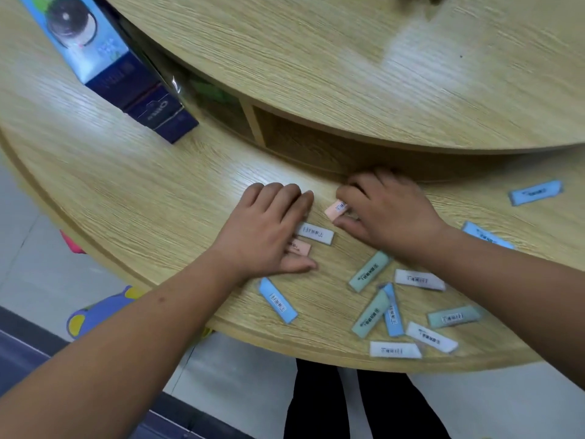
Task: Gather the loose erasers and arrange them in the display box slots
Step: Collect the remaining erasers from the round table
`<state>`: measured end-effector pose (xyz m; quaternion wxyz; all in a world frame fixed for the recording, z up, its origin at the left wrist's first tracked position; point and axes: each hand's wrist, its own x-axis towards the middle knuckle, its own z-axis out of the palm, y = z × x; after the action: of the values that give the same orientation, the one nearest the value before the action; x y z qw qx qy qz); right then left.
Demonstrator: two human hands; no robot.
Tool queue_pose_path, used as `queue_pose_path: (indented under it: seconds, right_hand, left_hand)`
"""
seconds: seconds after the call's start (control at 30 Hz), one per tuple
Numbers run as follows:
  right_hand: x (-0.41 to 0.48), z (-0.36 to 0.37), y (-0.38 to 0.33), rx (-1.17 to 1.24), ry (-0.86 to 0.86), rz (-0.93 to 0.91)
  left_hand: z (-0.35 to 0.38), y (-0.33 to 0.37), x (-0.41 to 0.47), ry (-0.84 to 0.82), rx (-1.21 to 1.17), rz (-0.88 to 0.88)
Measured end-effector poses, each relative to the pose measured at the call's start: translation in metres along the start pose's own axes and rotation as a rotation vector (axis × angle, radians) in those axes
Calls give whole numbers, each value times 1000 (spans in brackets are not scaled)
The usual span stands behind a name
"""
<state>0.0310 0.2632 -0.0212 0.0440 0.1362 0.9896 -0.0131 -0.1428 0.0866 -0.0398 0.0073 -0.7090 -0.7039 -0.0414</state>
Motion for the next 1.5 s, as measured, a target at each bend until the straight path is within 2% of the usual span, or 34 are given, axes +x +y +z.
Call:
queue_pose_path:
  seconds: [0.27, 0.4, 0.6, 0.77, 0.87, 1.0, 1.13, 1.27, 1.37, 1.5]
  right_hand:
    - [-36, -2, 17, -23, 5, 101]
    - [-58, 3, 26, 9, 24, 198]
    - [-63, 6, 40, 135, 60, 221]
    - [-69, 1, 43, 177, 45, 258]
    - [-81, -9, 28, 240, 85, 306]
    - [-111, -16, -12, 289, 107, 164]
    - [-140, -6, -26, 207, 62, 93]
    - [-161, -3, -7, 202, 45, 178]
    - [-176, 1, 9, 186, 7, 81]
    - [-174, 7, 17, 163, -65, -47]
  left_hand:
    - [6, 2, 12, -18, -101, 171]
    - [6, 8, 11, 22, -63, 124]
    - [-8, 20, 26, -18, -58, -94]
    - [-25, 14, 12, -69, -294, -463]
    - [-35, 16, -15, -3, -404, -654]
    - [-45, 41, -51, 58, -492, -914]
    - [-44, 87, -66, 60, -561, -1142]
    - [-29, 121, -52, -4, -461, -1205]
    - [-22, 139, -29, -4, -425, -1205]
    - [-15, 161, 12, -39, -396, -1120]
